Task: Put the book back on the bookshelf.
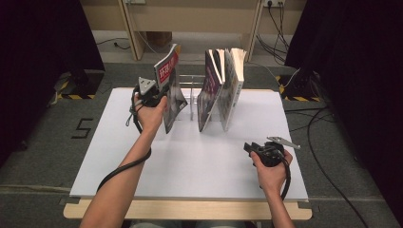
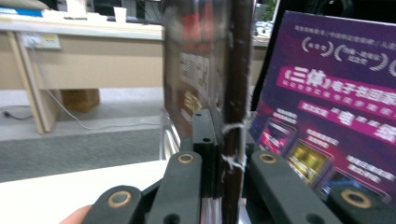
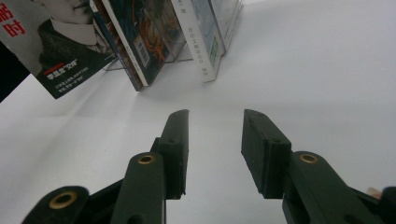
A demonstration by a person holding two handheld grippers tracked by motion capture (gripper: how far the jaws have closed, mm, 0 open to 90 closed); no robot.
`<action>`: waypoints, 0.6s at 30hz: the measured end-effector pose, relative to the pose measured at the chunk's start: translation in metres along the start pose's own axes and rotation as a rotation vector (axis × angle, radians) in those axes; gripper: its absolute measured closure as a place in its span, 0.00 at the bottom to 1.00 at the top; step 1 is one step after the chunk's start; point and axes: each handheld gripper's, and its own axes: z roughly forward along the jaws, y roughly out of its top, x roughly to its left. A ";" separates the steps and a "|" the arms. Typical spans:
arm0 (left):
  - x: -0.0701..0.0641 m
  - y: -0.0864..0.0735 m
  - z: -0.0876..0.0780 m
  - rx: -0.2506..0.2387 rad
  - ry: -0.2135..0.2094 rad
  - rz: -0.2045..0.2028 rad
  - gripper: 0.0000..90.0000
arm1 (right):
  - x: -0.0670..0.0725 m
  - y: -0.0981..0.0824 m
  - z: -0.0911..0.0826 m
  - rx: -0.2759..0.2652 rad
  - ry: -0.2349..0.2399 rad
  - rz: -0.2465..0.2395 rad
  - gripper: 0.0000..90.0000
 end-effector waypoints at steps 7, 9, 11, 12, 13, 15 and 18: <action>0.009 0.001 -0.003 0.017 -0.030 -0.097 0.82 | 0.001 0.000 0.001 0.002 0.004 0.000 0.69; 0.011 0.001 -0.001 0.016 -0.027 -0.119 0.79 | 0.001 0.000 0.001 0.004 0.004 0.000 0.69; 0.012 0.003 0.000 0.015 -0.032 -0.143 0.77 | 0.001 0.000 0.000 0.002 0.003 0.002 0.69; 0.012 0.004 0.000 0.013 -0.033 -0.142 0.77 | 0.001 0.000 0.000 0.002 0.003 0.003 0.69; 0.011 0.006 0.001 0.012 -0.035 -0.148 0.77 | 0.000 0.000 0.000 0.002 0.002 0.003 0.69; 0.010 0.009 0.003 0.017 -0.038 -0.154 0.78 | 0.000 0.000 0.000 0.003 0.003 0.006 0.69; 0.008 0.013 0.007 0.032 -0.032 -0.150 0.86 | -0.001 0.000 0.000 0.007 0.004 0.007 0.69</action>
